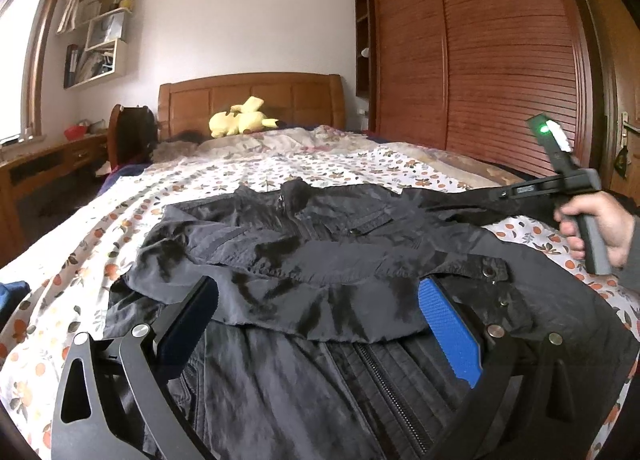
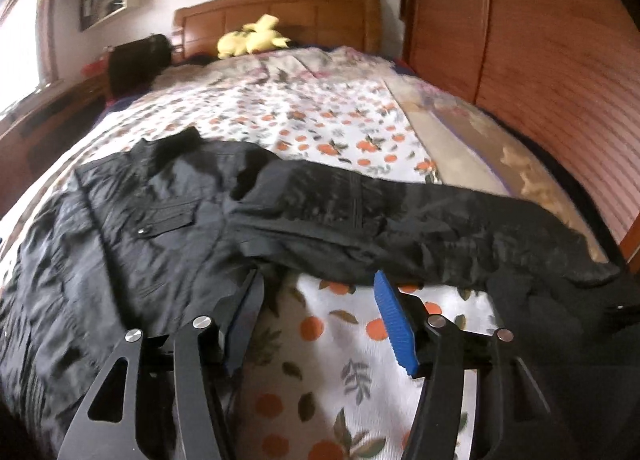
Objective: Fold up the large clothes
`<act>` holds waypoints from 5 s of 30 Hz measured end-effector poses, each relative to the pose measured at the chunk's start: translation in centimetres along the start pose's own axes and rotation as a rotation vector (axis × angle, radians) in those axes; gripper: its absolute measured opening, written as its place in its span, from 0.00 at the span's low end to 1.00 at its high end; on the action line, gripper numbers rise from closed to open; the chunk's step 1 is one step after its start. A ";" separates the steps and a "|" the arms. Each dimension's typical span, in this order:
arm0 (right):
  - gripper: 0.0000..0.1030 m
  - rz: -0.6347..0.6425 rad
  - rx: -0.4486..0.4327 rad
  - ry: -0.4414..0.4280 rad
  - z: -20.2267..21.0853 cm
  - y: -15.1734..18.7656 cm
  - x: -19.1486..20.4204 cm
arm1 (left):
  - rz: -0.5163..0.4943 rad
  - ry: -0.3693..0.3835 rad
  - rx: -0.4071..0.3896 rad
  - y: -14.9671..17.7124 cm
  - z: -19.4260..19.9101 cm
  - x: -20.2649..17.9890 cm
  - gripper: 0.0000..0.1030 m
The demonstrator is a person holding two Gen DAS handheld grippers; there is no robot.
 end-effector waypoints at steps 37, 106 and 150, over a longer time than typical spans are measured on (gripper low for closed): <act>0.05 -0.187 -0.019 0.017 -4.6 -5.9 -2.0 | -0.002 0.014 0.003 0.2 0.2 -0.1 0.98; 0.10 -0.007 0.066 0.046 -0.1 -2.4 2.6 | -0.004 -0.015 -0.001 0.1 5.8 4.2 0.98; 0.33 0.291 0.047 -0.306 9.9 7.3 22.5 | 0.009 -0.033 0.019 1.1 8.1 5.5 0.98</act>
Point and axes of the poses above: each gripper's, at about its wrist camera, not at the fingertips, and z roughly against the way its jaws point, x to its left, y to its underside, the point moved 2 cm from there along -z, roughly the way its jaws point, and after that the axes turned 2 degrees about x, right-handed, at the moved point
